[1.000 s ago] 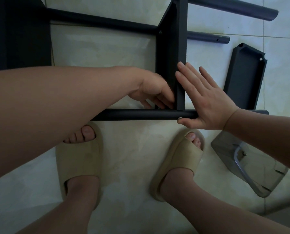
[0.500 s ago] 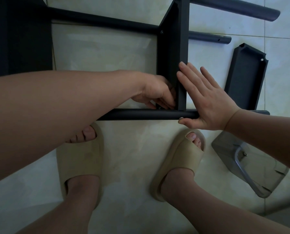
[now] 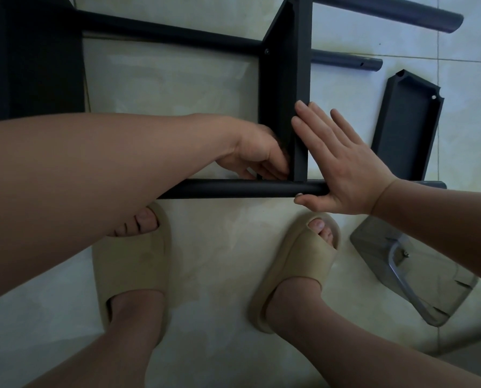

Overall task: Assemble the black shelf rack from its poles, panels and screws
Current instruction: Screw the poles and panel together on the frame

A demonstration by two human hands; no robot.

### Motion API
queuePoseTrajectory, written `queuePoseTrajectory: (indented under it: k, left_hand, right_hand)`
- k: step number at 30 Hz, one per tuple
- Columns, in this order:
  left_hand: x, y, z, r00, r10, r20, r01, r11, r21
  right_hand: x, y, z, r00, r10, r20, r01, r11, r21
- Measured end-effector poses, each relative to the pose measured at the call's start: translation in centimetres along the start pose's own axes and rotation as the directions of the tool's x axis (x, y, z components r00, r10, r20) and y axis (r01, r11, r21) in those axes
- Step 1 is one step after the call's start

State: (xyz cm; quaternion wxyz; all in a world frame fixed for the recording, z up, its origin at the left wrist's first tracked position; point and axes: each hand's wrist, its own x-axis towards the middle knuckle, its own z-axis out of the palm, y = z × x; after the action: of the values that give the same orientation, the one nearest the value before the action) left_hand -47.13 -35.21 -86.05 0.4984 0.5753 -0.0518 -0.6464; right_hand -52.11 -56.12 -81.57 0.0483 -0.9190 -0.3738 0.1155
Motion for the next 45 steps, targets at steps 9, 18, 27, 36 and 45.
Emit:
queuePoseTrajectory:
  k: [9, 18, 27, 36, 45]
  left_hand:
    - [-0.2, -0.4, 0.2, 0.993, 0.109, -0.039, -0.111, 0.991, -0.077]
    - [-1.2, 0.6, -0.3, 0.995, 0.034, -0.098, -0.023, 0.994, 0.110]
    - [-5.8, 2.9, -0.5, 0.889, 0.025, -0.458, 0.234, 0.833, 0.501]
    - [-9.3, 7.5, 5.4, 0.883, -0.093, -0.459, 0.449, 0.449, 0.773]
    - [-3.3, 11.8, 11.3, 0.916, 0.181, -0.358, 0.341, 0.122, 0.932]
  right_hand:
    - [0.0, 0.2, 0.2, 1.000, -0.008, -0.006, 0.008, 1.000, -0.002]
    - [-0.1, 0.1, 0.1, 1.000, -0.001, 0.010, 0.001, 1.000, -0.012]
    - [-0.1, -1.2, -2.3, 0.983, 0.062, 0.170, -0.056, 0.998, -0.037]
    - [-1.8, -1.7, -6.2, 0.876, 0.308, 0.372, -0.365, 0.926, 0.093]
    - [-10.5, 2.6, -5.5, 0.681, 0.531, 0.504, -0.585, 0.809, -0.062]
